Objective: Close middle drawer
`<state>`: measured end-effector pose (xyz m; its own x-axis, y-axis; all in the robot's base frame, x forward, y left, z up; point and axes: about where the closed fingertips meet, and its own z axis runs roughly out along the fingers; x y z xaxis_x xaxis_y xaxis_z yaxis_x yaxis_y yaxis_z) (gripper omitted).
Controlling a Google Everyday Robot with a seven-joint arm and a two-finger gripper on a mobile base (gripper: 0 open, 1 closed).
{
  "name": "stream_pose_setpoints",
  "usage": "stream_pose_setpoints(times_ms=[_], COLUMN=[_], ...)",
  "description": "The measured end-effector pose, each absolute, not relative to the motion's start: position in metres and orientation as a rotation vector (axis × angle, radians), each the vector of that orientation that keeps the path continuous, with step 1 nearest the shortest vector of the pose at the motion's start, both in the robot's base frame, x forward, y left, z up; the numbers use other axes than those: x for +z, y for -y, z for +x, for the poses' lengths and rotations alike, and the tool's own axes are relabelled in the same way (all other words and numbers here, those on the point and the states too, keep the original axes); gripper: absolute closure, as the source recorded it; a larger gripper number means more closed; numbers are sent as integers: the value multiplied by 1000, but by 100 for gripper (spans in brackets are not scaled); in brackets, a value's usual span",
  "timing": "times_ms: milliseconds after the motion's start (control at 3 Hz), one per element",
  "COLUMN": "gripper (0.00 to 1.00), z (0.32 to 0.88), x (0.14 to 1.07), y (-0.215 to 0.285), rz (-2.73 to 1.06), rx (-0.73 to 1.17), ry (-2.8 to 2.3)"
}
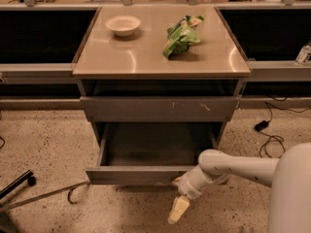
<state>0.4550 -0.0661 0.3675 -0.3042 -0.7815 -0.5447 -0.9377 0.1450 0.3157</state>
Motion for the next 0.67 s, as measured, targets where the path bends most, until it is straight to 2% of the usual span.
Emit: stream_pose_setpoints(times_ms=[667], gripper=[0], z=[511], x=[392], y=[56], rz=[-1761], rx=[745], ry=[-2163])
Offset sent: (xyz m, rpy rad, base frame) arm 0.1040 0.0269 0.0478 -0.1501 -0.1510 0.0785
